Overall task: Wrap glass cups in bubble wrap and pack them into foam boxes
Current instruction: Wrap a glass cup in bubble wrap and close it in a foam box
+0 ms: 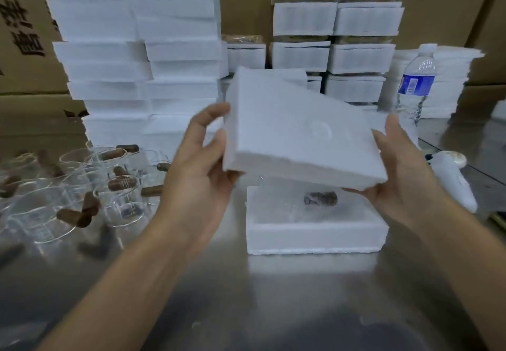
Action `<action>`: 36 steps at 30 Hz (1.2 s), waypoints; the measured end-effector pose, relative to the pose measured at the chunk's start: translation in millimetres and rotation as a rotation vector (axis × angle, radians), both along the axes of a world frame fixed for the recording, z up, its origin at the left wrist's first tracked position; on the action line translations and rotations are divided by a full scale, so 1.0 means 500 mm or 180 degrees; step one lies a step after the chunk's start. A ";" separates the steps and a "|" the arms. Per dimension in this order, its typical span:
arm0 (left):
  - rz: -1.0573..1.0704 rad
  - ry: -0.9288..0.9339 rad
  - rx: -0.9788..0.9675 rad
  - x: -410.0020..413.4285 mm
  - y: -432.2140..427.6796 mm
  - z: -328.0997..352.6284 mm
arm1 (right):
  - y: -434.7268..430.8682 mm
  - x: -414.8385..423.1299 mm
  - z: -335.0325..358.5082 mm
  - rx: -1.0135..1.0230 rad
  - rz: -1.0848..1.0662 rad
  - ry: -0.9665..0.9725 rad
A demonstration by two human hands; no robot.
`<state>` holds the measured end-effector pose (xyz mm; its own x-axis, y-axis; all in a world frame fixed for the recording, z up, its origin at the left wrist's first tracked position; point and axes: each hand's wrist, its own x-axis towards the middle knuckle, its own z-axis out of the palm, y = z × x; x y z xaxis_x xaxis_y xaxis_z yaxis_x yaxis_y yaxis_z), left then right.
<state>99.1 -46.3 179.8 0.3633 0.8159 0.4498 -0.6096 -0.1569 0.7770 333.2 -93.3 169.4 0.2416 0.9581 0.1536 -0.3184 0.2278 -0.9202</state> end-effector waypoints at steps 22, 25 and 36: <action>0.1390 0.2751 0.0992 -0.006 0.004 -0.097 | 0.002 0.015 -0.005 -0.0339 -0.0569 0.0578; 0.1189 0.2654 0.0859 -0.007 0.006 -0.099 | 0.007 0.013 -0.011 -0.0421 -0.0682 0.0352; 0.0695 0.3120 0.1021 -0.011 0.023 -0.105 | -0.019 0.025 0.010 -0.0770 -0.0674 0.0001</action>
